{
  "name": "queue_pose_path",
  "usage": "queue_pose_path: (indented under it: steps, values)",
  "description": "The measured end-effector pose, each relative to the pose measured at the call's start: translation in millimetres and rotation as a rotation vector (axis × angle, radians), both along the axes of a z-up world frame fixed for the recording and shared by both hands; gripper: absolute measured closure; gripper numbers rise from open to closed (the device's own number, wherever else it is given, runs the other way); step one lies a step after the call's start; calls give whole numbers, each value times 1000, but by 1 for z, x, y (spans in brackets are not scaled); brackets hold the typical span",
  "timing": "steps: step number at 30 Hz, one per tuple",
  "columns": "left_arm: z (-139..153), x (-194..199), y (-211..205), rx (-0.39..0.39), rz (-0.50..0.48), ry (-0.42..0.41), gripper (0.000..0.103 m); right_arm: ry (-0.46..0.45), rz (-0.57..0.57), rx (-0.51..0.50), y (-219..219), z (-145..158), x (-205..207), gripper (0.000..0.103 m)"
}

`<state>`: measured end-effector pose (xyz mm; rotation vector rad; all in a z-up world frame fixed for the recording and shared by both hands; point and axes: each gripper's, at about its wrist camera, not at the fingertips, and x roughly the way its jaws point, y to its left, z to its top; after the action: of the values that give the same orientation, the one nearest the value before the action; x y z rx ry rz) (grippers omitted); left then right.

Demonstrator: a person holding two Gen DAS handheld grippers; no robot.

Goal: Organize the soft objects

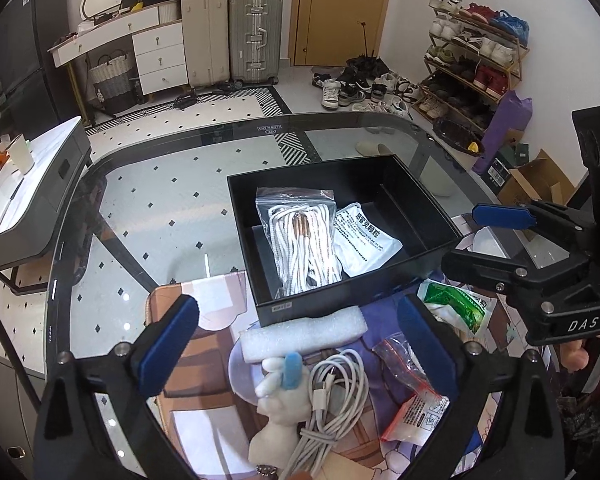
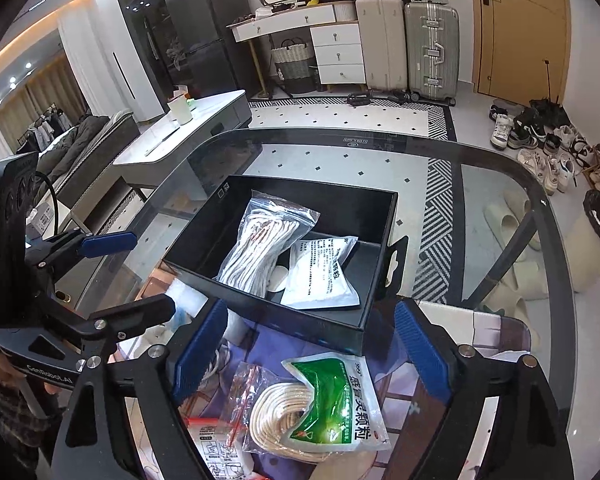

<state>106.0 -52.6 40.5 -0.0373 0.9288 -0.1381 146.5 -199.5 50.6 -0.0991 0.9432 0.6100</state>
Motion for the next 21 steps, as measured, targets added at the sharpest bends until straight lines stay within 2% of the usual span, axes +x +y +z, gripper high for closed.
queue_pose_path:
  steps: [4, 21]
  values:
    - [-1, -9, 2, 3, 1, -6, 0, 0, 2, -6, -3, -1, -7, 4]
    - [-18, -45, 3, 34, -32, 9, 0, 22, -23, -16, -28, -12, -22, 2]
